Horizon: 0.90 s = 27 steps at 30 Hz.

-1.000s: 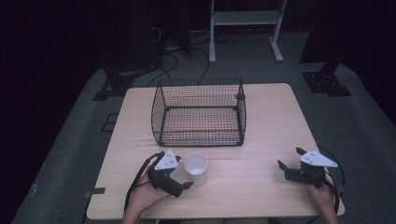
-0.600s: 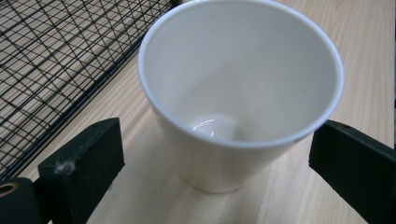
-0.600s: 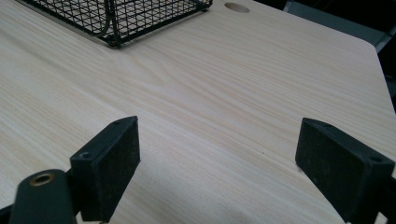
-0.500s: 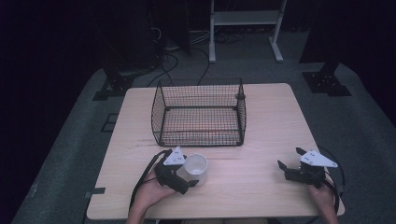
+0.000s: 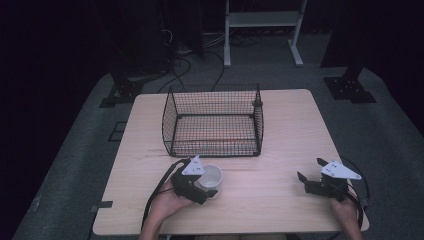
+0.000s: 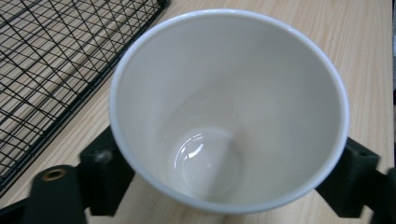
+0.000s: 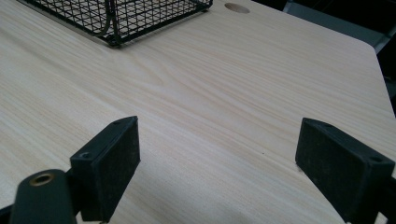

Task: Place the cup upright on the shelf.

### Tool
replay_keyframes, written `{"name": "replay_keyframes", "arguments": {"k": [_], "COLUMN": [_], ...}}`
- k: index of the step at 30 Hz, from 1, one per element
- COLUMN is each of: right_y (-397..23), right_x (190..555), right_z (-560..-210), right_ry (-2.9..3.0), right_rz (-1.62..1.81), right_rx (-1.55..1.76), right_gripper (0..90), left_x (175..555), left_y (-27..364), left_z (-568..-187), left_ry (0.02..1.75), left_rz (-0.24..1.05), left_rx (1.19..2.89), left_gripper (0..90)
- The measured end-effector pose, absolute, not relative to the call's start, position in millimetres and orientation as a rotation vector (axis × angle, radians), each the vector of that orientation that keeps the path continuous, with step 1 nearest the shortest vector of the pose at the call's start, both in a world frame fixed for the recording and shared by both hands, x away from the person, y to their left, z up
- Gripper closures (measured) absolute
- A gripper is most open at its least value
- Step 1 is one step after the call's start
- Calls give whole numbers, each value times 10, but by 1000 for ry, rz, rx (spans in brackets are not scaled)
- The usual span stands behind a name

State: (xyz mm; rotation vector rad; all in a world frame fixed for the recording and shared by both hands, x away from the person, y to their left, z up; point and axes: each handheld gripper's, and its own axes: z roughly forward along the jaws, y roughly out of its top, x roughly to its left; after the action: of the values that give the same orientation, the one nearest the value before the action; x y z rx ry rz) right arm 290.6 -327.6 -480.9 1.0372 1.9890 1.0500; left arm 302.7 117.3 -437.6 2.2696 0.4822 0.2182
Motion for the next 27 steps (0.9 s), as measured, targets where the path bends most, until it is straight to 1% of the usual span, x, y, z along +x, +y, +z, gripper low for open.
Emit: {"name": "replay_keyframes", "arguments": {"k": [11,27], "right_y": [-3278,-3286], "right_x": [2906,2909], "right_z": [-4808,-4806], "right_ry": [1987,1987], "right_rz": [1052,1060], "right_rx": [1039,1047], "right_gripper": [131,131], "left_x": [3013,3054], "left_y": [1163,1203], "left_z": [-4335,-4050], "left_ry": [474,445], "left_rz": [222,252], "left_rx": [2262,2215], "left_gripper": [213,213]}}
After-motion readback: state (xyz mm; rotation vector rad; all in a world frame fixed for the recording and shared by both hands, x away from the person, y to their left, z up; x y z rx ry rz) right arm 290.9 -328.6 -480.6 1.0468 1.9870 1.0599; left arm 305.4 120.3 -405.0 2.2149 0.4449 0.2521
